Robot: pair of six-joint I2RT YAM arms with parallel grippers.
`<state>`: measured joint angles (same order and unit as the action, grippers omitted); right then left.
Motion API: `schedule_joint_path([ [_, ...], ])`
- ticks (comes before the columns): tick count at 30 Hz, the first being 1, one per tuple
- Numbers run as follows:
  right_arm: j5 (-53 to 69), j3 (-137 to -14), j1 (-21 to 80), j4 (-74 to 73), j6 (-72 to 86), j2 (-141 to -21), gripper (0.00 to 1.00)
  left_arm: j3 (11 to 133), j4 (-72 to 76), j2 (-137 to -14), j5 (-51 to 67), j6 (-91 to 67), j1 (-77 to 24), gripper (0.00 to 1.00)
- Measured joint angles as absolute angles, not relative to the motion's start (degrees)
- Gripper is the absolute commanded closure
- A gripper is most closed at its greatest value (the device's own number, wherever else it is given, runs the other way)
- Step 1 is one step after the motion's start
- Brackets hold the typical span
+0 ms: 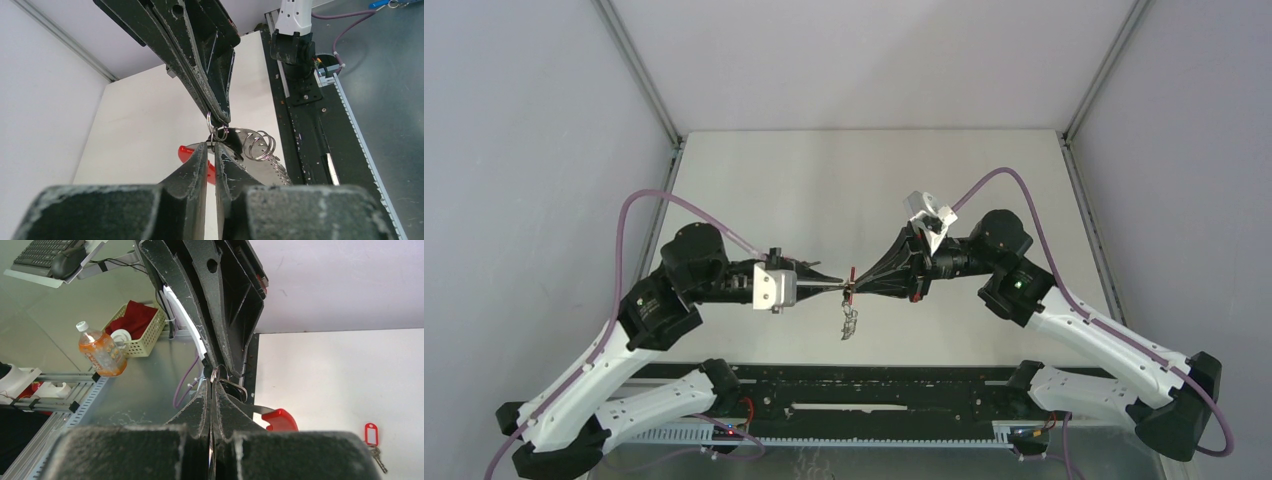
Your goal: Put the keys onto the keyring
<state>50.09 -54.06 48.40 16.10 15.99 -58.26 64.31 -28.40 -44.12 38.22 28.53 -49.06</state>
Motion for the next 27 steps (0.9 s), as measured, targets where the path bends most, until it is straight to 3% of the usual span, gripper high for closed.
schedule_joint_path([
  [7,49.65,-54.06,48.4,16.03,16.01,-58.67,1.0,64.31,-28.73,-43.66,38.44,30.85,-49.21,0.95],
  [27,46.13,-54.04,48.47,17.15,18.37,-59.29,1.0,64.2,-30.17,-40.97,31.48,48.23,-54.72,0.99],
])
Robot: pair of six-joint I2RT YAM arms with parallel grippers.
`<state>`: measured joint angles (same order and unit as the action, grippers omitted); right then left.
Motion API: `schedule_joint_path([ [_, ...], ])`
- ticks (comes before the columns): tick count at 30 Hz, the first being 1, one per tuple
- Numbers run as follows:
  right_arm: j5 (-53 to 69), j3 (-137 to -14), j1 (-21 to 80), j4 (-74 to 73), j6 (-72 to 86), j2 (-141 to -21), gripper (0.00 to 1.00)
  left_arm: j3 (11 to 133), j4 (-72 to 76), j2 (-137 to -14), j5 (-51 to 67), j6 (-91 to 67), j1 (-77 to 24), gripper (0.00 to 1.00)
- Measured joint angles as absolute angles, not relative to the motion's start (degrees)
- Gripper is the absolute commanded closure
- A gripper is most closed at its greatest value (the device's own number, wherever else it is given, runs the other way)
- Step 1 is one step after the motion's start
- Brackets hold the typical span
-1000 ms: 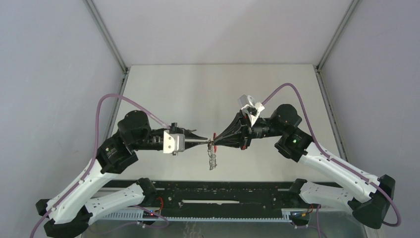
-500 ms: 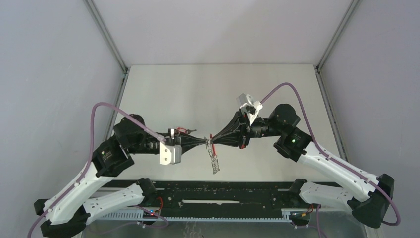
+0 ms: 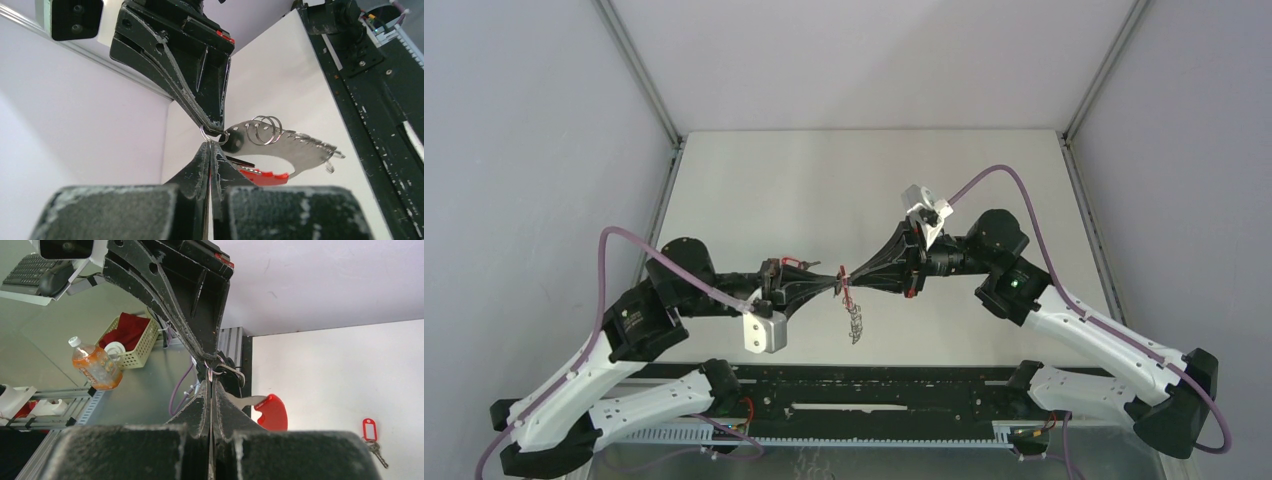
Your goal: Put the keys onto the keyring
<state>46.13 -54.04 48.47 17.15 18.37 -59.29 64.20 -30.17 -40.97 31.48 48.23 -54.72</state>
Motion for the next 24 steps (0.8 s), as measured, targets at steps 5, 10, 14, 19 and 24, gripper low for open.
schedule_joint_path([
  [5,45.74,-53.95,48.49,17.82,19.0,-59.31,1.0,64.2,-30.52,-40.82,30.96,51.05,-55.2,0.99],
  [10,45.5,-53.52,48.51,18.68,19.77,-59.31,1.0,64.2,-31.0,-40.82,30.61,52.66,-55.48,0.99],
  [14,45.41,-53.17,48.58,19.25,20.03,-59.31,1.0,64.2,-31.09,-40.84,30.61,52.95,-55.51,1.0],
  [19,45.1,-52.49,48.77,20.6,20.78,-59.29,1.0,64.1,-31.0,-40.86,30.65,51.75,-55.53,1.0],
  [24,44.38,-51.16,48.9,22.48,21.47,-58.98,1.0,62.96,-30.55,-41.15,30.79,49.91,-55.55,1.0],
])
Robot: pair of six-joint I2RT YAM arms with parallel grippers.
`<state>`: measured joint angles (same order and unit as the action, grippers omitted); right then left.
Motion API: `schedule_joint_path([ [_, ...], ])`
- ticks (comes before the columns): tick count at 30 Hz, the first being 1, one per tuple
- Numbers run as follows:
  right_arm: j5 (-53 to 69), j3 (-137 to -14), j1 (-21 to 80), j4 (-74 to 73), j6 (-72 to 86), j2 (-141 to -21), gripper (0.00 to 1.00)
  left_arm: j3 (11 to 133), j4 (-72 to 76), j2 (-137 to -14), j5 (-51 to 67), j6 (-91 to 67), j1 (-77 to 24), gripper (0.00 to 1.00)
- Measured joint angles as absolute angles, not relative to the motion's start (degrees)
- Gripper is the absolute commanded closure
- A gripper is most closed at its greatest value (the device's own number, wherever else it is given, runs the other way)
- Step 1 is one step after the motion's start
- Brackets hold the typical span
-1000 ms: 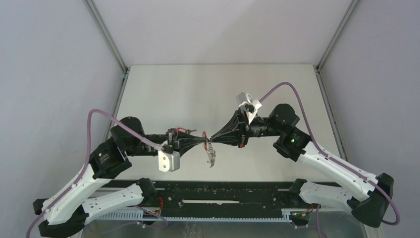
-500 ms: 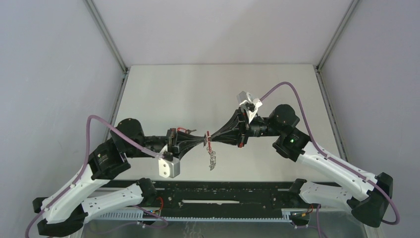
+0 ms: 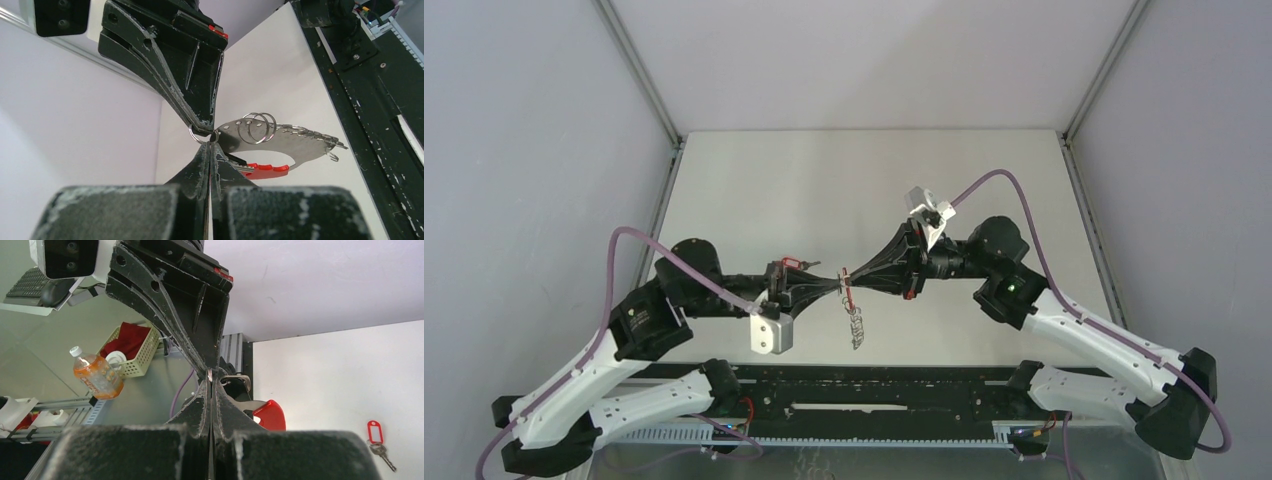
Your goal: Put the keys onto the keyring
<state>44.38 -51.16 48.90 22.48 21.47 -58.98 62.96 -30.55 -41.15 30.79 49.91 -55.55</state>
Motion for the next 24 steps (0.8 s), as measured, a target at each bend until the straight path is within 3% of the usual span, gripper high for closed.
schedule_joint_path([
  [24,39.55,-49.41,49.52,26.46,22.85,-56.88,1.0,58.81,-21.23,-41.17,31.86,41.6,-55.77,1.0],
])
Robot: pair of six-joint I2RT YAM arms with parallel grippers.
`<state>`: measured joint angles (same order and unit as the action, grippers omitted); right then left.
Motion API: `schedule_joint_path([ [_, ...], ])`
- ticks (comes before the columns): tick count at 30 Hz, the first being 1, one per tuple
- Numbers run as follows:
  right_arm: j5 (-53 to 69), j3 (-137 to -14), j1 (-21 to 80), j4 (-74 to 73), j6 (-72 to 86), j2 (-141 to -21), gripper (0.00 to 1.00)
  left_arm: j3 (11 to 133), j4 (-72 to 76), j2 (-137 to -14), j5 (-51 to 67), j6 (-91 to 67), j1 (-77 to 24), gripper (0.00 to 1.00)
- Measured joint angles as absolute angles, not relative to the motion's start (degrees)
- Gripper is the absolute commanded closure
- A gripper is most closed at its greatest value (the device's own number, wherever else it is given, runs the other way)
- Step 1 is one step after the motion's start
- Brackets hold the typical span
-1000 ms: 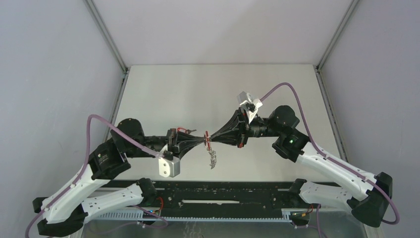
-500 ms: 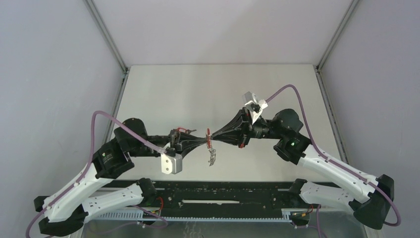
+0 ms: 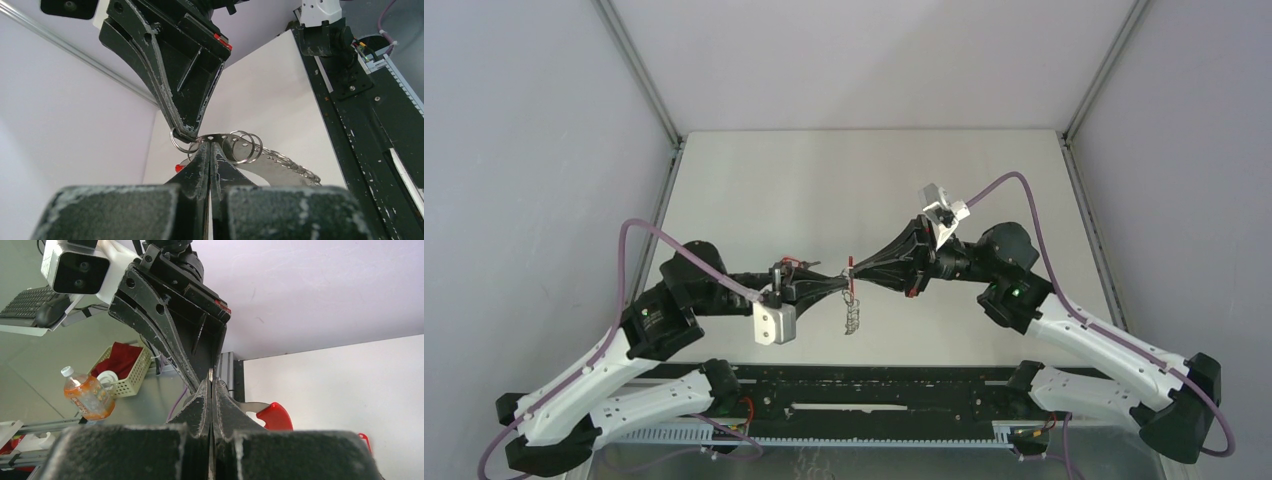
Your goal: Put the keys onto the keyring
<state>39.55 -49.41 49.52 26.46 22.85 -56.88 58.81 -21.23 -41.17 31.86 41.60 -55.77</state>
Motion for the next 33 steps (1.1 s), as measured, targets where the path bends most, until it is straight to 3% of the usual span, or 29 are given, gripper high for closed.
schedule_joint_path([
  [12,37.21,-48.97,49.76,24.77,21.54,-56.05,1.0,56.9,-15.42,-38.85,30.09,37.23,-56.31,1.0],
  [19,36.49,-48.69,49.76,24.23,21.12,-56.05,1.0,56.9,-13.5,-38.35,30.5,34.72,-56.47,0.71],
  [21,36.45,-48.69,49.74,24.23,21.12,-56.05,1.0,56.9,-13.91,-38.3,30.76,34.44,-56.47,0.68],
  [25,36.58,-48.56,49.56,24.45,21.15,-55.94,1.0,56.9,-15.14,-38.09,30.61,34.33,-56.49,0.68],
  [33,38.68,-45.89,48.53,28.27,22.0,-54.57,1.0,56.9,-15.29,-37.95,26.83,26.26,-55.44,0.78],
])
